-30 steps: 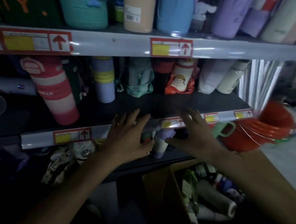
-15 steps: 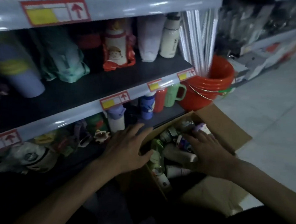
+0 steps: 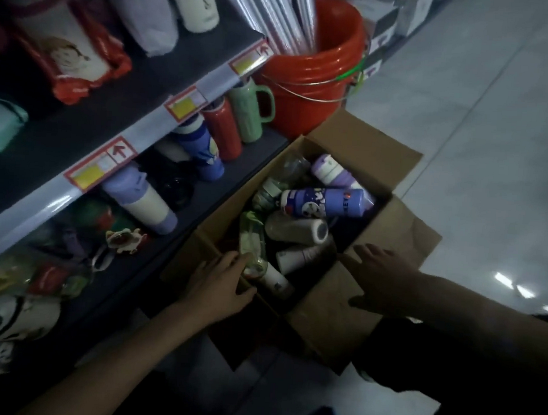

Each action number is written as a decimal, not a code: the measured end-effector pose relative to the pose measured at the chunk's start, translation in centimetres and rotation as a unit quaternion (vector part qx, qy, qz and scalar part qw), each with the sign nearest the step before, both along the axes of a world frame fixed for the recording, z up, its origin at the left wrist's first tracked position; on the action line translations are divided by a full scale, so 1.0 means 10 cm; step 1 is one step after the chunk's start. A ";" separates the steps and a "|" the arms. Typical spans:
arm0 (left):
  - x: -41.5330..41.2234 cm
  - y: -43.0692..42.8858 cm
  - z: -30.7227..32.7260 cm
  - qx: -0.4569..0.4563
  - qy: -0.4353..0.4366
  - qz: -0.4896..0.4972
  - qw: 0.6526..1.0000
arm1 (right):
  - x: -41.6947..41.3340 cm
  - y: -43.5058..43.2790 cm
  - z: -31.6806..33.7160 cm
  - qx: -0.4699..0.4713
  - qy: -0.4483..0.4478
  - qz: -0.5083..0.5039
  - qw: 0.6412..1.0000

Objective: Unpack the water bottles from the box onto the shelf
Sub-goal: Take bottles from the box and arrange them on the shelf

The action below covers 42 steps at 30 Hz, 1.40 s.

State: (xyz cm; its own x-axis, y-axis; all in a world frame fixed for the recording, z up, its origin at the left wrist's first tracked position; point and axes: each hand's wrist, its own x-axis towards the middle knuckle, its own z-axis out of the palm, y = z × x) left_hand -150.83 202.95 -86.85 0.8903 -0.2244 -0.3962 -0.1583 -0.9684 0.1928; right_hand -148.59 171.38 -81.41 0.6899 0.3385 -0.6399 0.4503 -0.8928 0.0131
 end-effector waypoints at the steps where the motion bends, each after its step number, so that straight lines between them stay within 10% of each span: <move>1: 0.07 -0.12 -0.03 0.005 -0.008 -0.012 1.000 | 0.00 -0.01 0.00 0.002 -0.001 -0.002 1.000; 21: 1.73 -2.20 -0.48 0.097 -0.133 -0.199 0.966 | 0.20 -0.30 0.16 0.055 0.039 -0.077 0.995; 29: 1.80 -2.31 -0.48 0.193 -0.139 -0.247 0.940 | 0.22 -0.21 0.20 0.050 0.014 -0.071 0.996; 42: 1.67 -1.51 0.29 0.080 -0.152 -0.145 0.974 | 0.25 0.28 0.59 0.072 0.014 -0.047 0.996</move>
State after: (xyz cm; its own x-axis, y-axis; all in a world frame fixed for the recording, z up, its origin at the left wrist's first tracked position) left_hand -134.10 187.86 -83.98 0.8807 -0.4403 -0.1746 -0.4553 -0.8886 -0.0558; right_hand -146.13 174.19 -75.48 0.7054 0.3630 -0.6087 0.3630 -0.9227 -0.1297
